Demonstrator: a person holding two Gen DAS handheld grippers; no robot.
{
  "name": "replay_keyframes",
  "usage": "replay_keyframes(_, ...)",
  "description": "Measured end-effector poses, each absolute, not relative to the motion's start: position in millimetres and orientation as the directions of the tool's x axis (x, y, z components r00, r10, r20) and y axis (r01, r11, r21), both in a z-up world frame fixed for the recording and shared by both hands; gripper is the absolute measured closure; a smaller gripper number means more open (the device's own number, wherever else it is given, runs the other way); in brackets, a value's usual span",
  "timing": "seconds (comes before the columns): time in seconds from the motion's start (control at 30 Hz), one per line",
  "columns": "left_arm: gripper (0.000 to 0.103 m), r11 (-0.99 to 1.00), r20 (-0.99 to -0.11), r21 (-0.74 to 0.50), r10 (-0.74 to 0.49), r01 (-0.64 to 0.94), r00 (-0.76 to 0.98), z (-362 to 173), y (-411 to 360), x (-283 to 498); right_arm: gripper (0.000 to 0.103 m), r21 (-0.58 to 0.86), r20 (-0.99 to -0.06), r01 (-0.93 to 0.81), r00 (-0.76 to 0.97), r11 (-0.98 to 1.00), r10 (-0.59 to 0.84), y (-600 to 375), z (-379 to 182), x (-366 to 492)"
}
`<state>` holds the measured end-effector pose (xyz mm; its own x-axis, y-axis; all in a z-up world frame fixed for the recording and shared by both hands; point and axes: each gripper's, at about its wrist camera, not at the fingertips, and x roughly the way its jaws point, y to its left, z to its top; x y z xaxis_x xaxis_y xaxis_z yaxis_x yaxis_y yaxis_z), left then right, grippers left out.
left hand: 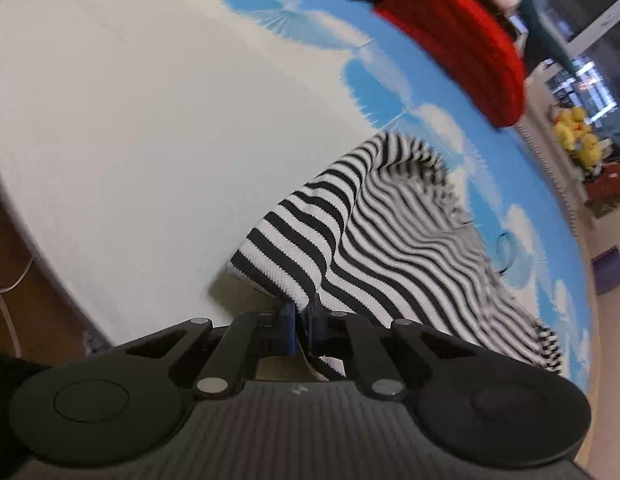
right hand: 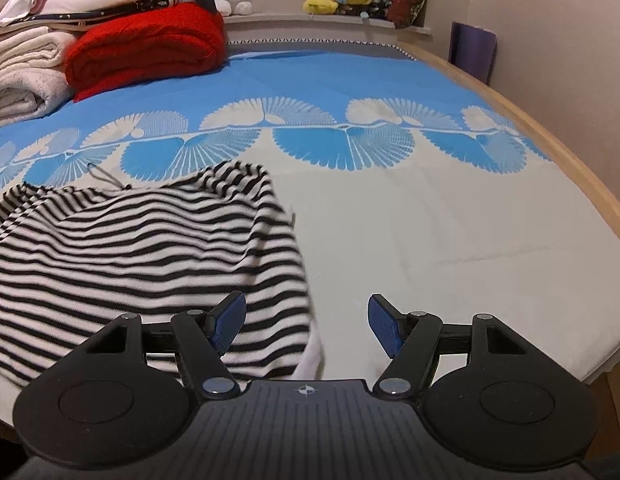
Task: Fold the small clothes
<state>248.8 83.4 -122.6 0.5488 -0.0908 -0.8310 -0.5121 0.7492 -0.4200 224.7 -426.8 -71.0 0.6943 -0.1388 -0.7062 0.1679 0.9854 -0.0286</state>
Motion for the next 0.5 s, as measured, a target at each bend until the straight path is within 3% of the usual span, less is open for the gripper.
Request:
replay_keyframes(0.2, 0.089, 0.68, -0.846, -0.455, -0.13, -0.575, 0.516, -137, 91, 247, 0.034, -0.032, -0.701, 0.164, 0.699, 0.986, -0.139, -429, -71, 225)
replay_keyframes(0.5, 0.092, 0.698, -0.855, -0.423, -0.096, -0.577, 0.51, -140, 85, 256, 0.034, -0.014, -0.701, 0.175, 0.701, 0.985, -0.135, -438, -71, 221)
